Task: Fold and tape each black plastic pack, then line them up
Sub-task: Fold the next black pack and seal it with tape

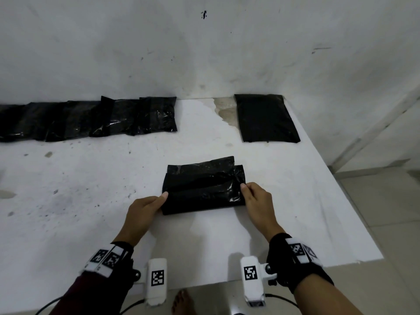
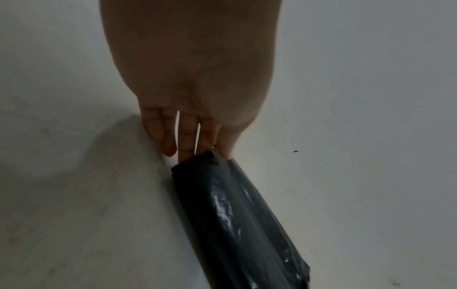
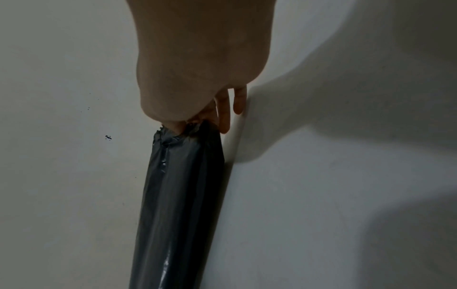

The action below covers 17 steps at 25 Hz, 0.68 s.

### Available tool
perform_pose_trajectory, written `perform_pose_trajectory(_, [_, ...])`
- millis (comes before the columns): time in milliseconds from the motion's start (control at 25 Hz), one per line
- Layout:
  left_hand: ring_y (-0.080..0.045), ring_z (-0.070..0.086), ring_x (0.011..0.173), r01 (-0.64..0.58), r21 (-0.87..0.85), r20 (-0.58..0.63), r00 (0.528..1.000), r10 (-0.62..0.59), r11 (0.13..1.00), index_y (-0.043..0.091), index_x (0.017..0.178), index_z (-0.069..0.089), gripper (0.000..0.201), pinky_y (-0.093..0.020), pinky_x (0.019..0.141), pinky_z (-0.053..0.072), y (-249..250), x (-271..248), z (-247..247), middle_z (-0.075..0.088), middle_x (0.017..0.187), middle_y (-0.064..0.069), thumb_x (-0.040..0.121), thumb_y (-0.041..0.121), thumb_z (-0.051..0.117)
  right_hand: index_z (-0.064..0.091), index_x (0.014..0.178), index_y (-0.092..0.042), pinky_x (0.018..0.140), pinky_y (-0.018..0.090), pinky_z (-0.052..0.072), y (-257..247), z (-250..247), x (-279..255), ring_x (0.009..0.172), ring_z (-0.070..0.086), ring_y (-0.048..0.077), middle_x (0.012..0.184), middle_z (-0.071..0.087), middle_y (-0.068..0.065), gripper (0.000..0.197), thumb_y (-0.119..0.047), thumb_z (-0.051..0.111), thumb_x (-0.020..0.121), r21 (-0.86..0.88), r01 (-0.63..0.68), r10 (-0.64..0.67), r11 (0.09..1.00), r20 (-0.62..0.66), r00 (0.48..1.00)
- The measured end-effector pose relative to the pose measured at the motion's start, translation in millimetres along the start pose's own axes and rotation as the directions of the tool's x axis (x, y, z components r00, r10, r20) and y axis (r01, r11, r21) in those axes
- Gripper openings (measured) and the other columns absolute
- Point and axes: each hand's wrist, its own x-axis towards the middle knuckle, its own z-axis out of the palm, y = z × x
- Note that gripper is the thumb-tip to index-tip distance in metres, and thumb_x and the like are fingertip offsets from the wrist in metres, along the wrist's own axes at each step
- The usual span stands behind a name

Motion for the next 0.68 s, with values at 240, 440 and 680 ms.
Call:
perform_pose_trajectory(240, [-0.026, 0.047, 0.068, 0.072, 0.344, -0.268, 0.963, 0.024, 0.936, 0.009, 0.057, 0.046, 0.041, -0.033, 0.061, 0.033, 15, -4, 21, 0.048, 0.061, -0.011, 0.093, 0.028, 0.051, 0.031, 0.056, -0.014, 0.058, 0.032, 0.026, -8, 4, 5, 0.055, 0.030, 0.016, 0.052, 0.035, -0.002, 0.046, -0.024, 0.045, 0.099, -0.092, -0.038, 0.039, 0.995, 0.014, 0.999])
perform_pose_trajectory(440, [-0.028, 0.036, 0.132, -0.430, 0.647, 0.057, 0.850, 0.523, 0.629, 0.008, 0.135, 0.045, 0.058, -0.037, 0.105, 0.030, 29, -4, 51, 0.042, 0.143, -0.011, 0.092, 0.044, 0.030, 0.033, 0.056, -0.014, 0.064, 0.032, 0.030, -3, 8, 9, 0.060, 0.038, 0.022, 0.052, 0.039, -0.001, 0.046, -0.026, 0.043, 0.099, -0.191, -0.029, 0.033, 0.981, 0.014, 0.999])
perform_pose_trajectory(680, [-0.019, 0.009, 0.142, -0.390, 0.735, 0.187, 0.903, 0.386, 0.556, 0.009, 0.147, 0.014, 0.078, -0.041, 0.111, 0.012, 12, 5, 75, 0.009, 0.155, -0.003, 0.090, 0.061, 0.005, 0.059, 0.107, -0.010, 0.089, 0.039, 0.030, -20, 14, 6, 0.103, 0.051, 0.028, 0.094, 0.065, 0.006, 0.030, -0.031, 0.040, 0.097, -0.396, 0.041, -0.136, 0.917, -0.215, 0.967])
